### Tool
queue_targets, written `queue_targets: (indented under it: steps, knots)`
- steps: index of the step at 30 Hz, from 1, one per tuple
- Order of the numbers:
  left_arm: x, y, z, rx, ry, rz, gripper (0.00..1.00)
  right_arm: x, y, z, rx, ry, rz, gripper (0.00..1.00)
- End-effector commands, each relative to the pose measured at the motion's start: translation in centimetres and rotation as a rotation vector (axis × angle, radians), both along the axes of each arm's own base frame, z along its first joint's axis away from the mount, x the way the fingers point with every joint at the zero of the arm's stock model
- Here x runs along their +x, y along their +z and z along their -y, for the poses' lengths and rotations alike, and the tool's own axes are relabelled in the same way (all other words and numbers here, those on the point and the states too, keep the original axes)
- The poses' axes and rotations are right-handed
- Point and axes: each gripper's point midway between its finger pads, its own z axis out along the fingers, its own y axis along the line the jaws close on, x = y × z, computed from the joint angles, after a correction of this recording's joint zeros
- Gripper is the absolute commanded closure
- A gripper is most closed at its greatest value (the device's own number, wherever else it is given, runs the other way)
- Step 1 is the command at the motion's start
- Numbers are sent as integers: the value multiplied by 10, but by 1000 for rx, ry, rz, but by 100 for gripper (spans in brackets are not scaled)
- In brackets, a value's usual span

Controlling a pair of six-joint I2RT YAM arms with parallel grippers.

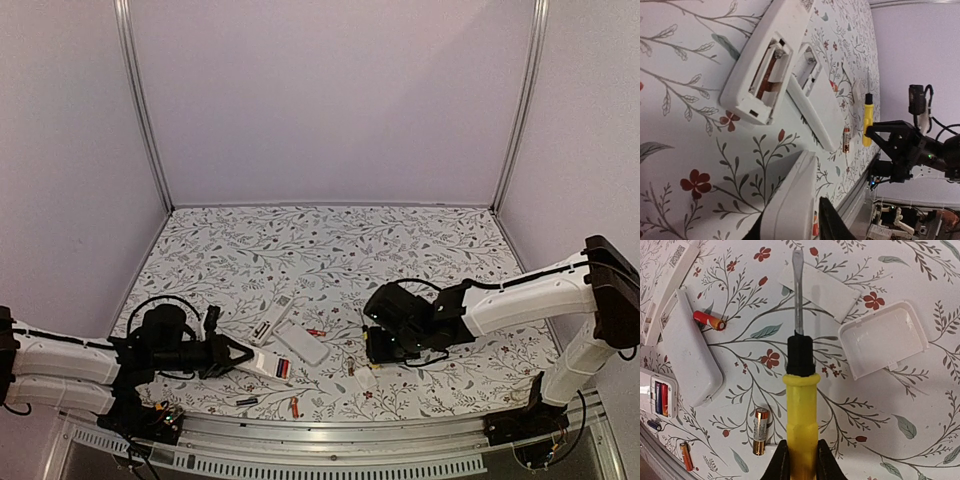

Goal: Unload the batteries from the remote control
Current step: Place the remote control without the battery cover at the center of the board, then pick up the screwdriver from the center of the board.

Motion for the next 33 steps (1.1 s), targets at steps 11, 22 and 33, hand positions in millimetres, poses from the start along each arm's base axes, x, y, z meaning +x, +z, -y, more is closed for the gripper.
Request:
queue_targets:
  steps: [11,22,33]
  knots:
    - [-4,-41,-23,232,50,-119,27,-13,32,-10,138,85,16,95]
    - [15,-10,-61,495,161,-65,5,-19,66,-15,218,184,71,93]
    - [23,139,31,111,-57,188,8,-34,109,-35,238,401,200,93]
